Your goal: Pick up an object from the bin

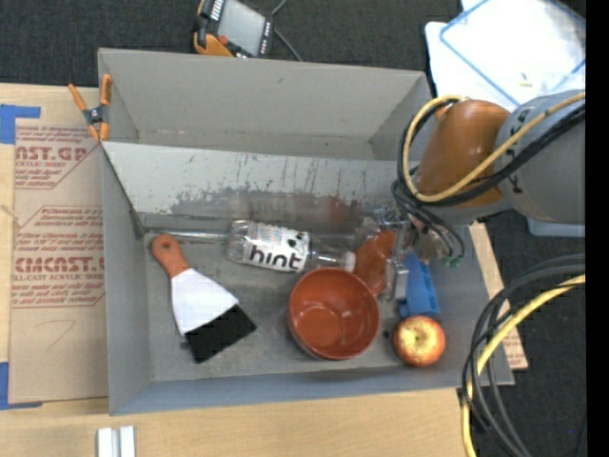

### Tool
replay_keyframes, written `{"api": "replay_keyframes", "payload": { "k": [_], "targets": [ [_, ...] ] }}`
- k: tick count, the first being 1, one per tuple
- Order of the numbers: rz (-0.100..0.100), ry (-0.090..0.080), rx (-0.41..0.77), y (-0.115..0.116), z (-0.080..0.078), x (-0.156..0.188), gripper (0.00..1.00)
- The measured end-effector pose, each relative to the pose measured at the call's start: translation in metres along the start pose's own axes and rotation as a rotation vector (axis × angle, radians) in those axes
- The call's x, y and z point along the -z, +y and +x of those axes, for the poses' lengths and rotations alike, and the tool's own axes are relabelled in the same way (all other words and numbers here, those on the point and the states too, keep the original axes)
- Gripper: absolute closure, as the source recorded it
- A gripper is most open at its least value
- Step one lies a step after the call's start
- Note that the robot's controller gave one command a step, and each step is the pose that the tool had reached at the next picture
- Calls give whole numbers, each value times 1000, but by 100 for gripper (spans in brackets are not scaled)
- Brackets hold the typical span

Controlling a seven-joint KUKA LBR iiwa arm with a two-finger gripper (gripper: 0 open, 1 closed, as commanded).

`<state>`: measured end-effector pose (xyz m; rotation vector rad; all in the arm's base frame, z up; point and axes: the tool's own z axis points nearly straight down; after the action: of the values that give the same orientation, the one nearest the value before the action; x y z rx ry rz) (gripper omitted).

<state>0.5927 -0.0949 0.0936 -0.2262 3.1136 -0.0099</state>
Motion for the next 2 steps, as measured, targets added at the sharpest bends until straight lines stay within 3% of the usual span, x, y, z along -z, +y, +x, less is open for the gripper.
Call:
{"api": "replay_keyframes", "payload": {
  "k": [2],
  "targets": [
    [0, -3, 0, 2, -1, -1, 0]
  ]
}}
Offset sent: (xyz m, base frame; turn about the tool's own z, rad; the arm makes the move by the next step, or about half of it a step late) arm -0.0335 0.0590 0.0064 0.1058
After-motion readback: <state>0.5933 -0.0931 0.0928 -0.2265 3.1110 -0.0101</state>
